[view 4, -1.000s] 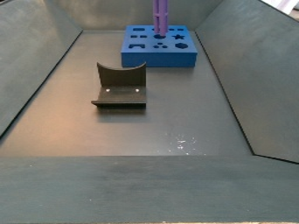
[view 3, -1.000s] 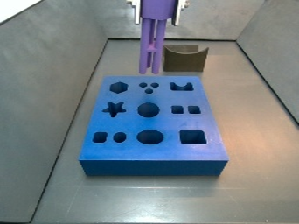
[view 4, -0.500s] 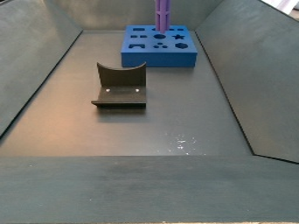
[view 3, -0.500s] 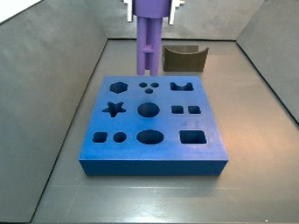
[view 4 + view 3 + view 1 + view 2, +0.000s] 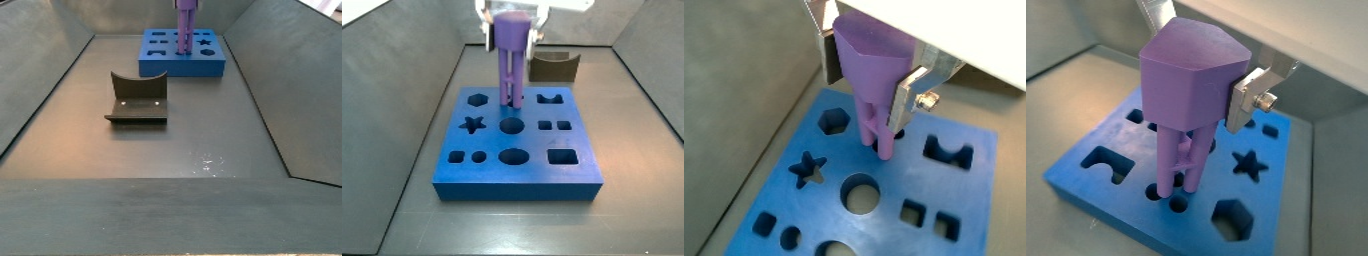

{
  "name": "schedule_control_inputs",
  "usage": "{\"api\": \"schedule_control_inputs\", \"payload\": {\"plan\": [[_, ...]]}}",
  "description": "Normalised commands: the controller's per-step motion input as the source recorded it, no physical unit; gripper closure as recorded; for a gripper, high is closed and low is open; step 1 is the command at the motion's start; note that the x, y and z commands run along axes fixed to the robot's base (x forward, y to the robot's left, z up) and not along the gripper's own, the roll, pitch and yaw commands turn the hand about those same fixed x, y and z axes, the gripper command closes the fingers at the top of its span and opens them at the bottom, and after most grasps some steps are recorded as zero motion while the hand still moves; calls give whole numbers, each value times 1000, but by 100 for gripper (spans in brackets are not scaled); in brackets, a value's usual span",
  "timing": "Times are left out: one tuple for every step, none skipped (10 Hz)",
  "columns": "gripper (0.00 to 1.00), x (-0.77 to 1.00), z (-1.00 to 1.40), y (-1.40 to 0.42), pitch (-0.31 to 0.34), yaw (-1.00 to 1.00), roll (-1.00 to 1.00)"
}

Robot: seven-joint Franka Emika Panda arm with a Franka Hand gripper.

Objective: Pick up the 3 prong object. Move up. Rotate the 3 prong object. Place the 3 prong object on the fixture. Regrasp the 3 prong object. Move to above the board. Insert the 3 prong object.
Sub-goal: Insert the 3 prong object.

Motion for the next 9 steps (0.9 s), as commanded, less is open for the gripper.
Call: {"api": "schedule_control_inputs", "payload": {"plan": [[100,0,-426,0,0,-1000,-26],[100,0,-329,0,0,-1000,-4],[100,0,-240,0,0,-1000,0],[100,-29,-146,31,34,-863,100],[100,-43,-94,0,101,-689,294],[100,0,-40,0,143,-620,376],[100,0,-3,23,147,-500,394],[100,131,-9,0,141,-474,307],[100,74,-60,43,129,-537,206]]}}
